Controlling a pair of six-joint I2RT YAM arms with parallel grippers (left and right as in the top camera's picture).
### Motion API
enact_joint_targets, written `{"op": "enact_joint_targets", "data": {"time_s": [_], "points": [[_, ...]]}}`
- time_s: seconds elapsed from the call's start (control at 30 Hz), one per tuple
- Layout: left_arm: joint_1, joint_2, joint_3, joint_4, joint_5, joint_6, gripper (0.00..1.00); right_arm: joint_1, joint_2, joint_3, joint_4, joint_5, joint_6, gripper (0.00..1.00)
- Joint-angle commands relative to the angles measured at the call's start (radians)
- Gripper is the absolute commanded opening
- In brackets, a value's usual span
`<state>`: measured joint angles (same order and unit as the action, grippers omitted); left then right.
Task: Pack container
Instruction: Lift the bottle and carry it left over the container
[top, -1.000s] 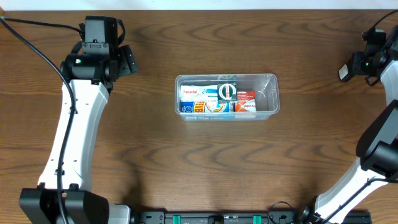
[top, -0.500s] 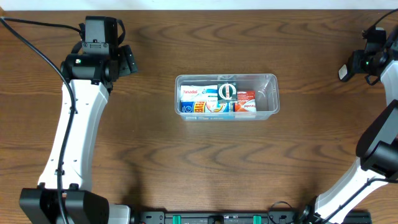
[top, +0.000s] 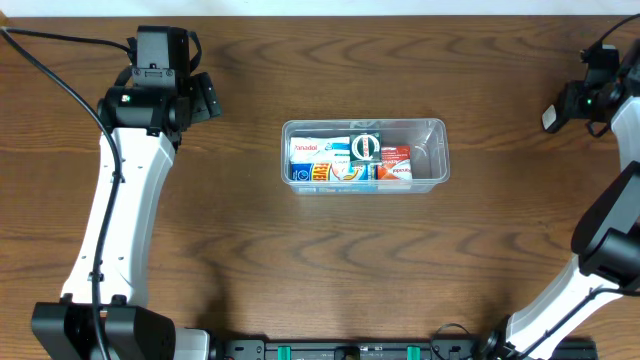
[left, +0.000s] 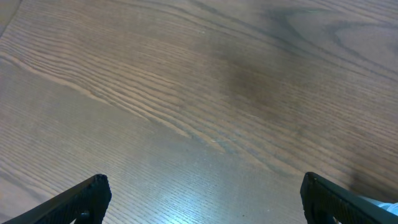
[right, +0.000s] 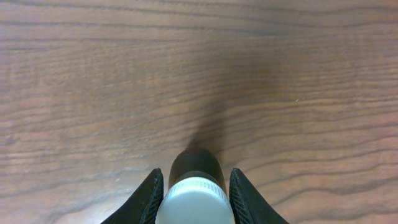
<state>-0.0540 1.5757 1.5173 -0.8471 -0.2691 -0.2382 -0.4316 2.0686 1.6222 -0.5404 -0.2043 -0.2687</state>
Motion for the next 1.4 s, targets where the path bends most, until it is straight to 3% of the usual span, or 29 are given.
{"op": "enact_joint_targets", "data": {"time_s": [0.0,0.6,1.07,1.37], "points": [[0.003,-0.001,0.010,-0.002,-0.013,0.000,0.98,0.046,-0.127,-0.001,-0.018,-0.009,0.060,0.19],[0.003,-0.001,0.010,-0.002,-0.013,0.000,0.98,0.370,-0.581,-0.001,-0.374,-0.009,0.329,0.13],[0.003,-0.001,0.010,-0.002,-0.013,0.000,0.98,0.695,-0.507,-0.001,-0.410,0.202,0.434,0.15],[0.003,-0.001,0.010,-0.002,-0.013,0.000,0.98,0.772,-0.391,-0.001,-0.426,0.309,0.524,0.15]]}}
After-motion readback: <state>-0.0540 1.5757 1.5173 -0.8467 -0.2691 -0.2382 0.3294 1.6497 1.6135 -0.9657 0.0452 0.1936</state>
